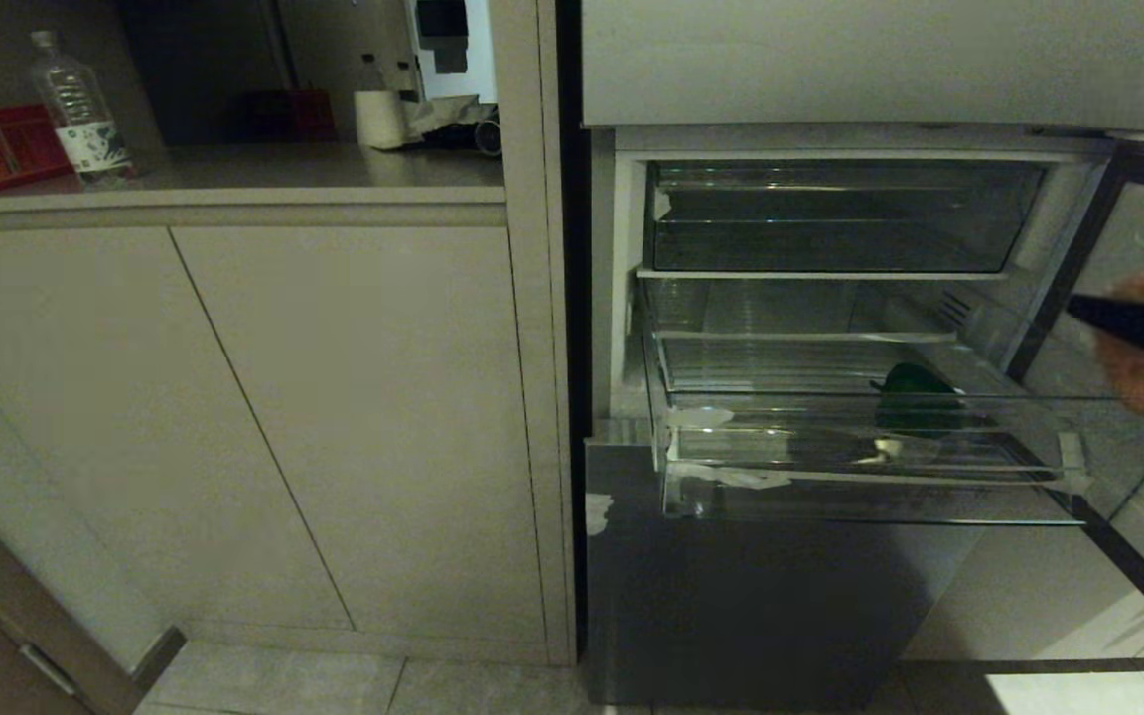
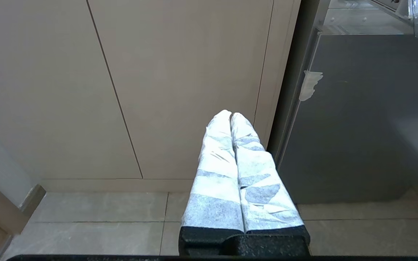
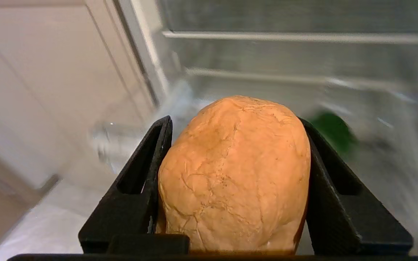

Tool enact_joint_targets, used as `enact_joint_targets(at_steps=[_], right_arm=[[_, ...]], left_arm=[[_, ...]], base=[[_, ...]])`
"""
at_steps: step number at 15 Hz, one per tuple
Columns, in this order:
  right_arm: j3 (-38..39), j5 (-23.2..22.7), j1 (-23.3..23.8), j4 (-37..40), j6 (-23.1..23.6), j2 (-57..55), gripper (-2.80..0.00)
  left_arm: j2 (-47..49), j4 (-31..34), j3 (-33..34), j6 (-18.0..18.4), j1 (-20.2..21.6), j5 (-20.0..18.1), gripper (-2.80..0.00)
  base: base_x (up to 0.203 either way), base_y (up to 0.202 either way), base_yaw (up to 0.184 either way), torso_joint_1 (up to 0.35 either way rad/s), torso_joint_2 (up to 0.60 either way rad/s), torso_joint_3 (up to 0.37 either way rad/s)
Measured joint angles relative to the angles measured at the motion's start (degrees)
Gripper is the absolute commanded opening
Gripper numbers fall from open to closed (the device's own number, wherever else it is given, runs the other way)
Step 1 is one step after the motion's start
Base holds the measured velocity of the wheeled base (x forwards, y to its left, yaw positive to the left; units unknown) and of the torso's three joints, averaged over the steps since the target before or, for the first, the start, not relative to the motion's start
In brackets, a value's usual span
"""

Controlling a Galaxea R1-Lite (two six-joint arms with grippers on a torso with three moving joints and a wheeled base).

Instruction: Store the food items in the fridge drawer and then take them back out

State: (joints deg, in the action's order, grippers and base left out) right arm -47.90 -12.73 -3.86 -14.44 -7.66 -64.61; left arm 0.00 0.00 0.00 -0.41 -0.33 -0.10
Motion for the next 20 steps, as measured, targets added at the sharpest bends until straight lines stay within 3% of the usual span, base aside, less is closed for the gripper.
enact_joint_targets(at_steps=[4, 9, 10, 14, 19, 20], right_arm=[[-14.1, -1.2, -3.2, -1.3, -1.0, -18.7, -2.8], [-25.3, 1.1, -4.2, -1.5, -0.9, -34.2, -2.8], [-27.0, 2.0, -4.2, -1.5, -0.6, -36.3, 0.0], [-32.9, 4.7, -4.2, -1.6, 0.4, -42.9, 0.0], [-34.6, 6.3, -4.2, -1.5, -0.2, -45.4, 0.0], [-33.8, 6.7, -4.2, -1.4, -0.2, -44.4, -2.8]], left_arm=[[0.0, 0.0, 0.0, 0.0, 0.0, 0.0, -2.8], [0.0, 0.0, 0.0, 0.0, 0.0, 0.0, -2.8], [0.0, 0.0, 0.0, 0.0, 0.0, 0.0, -2.8], [0.0, 0.0, 0.0, 0.0, 0.0, 0.0, -2.8], [0.0, 0.0, 0.0, 0.0, 0.0, 0.0, -2.8], [0.0, 0.0, 0.0, 0.0, 0.0, 0.0, -2.8]], base=[[0.0, 0.0, 0.0, 0.0, 0.0, 0.0], [0.0, 0.0, 0.0, 0.0, 0.0, 0.0], [0.0, 0.0, 0.0, 0.0, 0.0, 0.0], [0.0, 0.0, 0.0, 0.0, 0.0, 0.0], [0.0, 0.0, 0.0, 0.0, 0.0, 0.0], [0.0, 0.0, 0.0, 0.0, 0.0, 0.0]])
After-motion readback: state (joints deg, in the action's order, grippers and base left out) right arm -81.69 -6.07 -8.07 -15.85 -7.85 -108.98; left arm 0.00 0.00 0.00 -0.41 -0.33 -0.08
